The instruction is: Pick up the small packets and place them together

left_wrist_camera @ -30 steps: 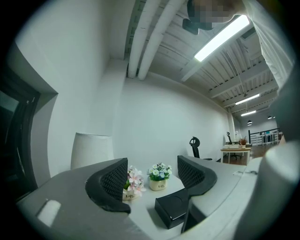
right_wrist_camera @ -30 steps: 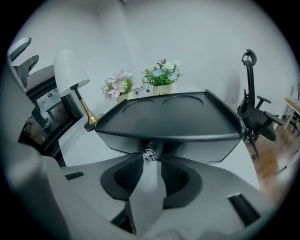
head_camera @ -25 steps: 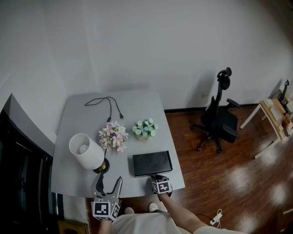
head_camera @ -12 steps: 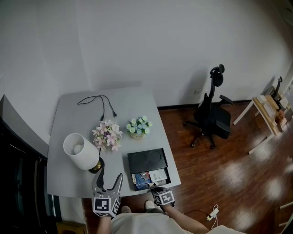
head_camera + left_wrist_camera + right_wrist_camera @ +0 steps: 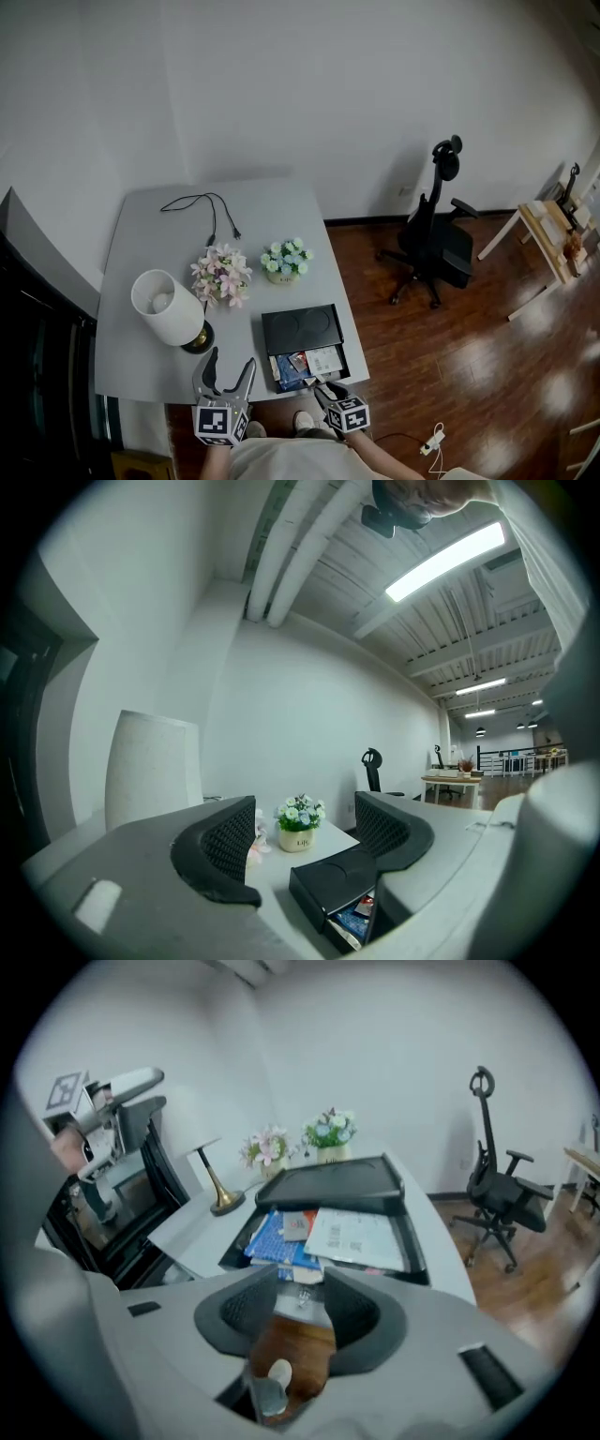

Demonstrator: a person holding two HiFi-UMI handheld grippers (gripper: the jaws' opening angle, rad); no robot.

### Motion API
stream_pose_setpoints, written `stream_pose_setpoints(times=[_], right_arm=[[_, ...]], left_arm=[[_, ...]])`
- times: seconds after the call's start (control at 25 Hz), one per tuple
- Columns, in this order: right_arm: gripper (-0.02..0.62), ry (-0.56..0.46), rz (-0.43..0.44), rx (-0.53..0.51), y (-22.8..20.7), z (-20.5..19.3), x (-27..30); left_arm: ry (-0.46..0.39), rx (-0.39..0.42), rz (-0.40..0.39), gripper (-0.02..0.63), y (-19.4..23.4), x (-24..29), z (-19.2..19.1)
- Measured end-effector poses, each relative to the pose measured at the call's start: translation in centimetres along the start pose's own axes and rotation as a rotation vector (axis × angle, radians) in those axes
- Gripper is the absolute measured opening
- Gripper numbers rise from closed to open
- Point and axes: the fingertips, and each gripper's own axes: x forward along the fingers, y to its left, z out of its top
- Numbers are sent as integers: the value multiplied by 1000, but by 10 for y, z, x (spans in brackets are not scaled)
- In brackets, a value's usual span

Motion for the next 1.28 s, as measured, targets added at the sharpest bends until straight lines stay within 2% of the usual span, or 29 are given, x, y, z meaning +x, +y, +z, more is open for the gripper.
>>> stream_pose_setpoints(times=[0.16, 0.36, 0.44, 0.48, 0.52, 0.6, 0.64, 0.68, 0.84, 0.88, 1.0, 1.12, 1.2, 1.24, 1.28], right_arm=[[170, -298, 18, -2, 5, 73, -41], [170, -686, 61, -83, 19, 188, -100], [170, -795, 62, -123, 24, 225, -122], [199, -826, 58, -153, 27, 239, -130], [290, -842, 50, -193, 31, 250, -136], [313, -854, 26, -290, 41, 264, -144], [407, -857, 15, -332, 46, 268, -147], [423, -860, 7, -366, 50, 271, -151], [418, -855, 35, -427, 60, 272, -155], [388, -851, 52, -431, 61, 271, -155], [387, -810, 79, -417, 53, 264, -149], [385, -681, 91, -466, 39, 244, -129], [371, -540, 99, -514, 30, 220, -104], [339, -458, 106, -522, 25, 204, -88], [336, -376, 115, -518, 20, 187, -72]], left_arm=[[-22, 10, 15, 319, 4, -3, 8], [-58, 70, 11, 318, 0, -6, 21], [-67, 86, 15, 318, 1, -7, 27], [-84, 90, 23, 318, 2, -8, 32], [-113, 90, 34, 321, 4, -10, 38], [-179, 68, 50, 384, 8, -14, 50], [-196, 51, 52, 395, 9, -15, 54], [-200, 40, 53, 407, 11, -14, 55], [-147, 19, 54, 413, 15, -7, 46], [-133, 10, 53, 407, 16, -6, 44], [-114, 30, 48, 402, 14, -3, 40], [-118, 46, 30, 401, 10, -2, 42], [-116, 40, 32, 401, 12, -1, 41], [-112, 38, 36, 401, 13, -1, 39], [-106, 37, 39, 401, 15, -1, 37]])
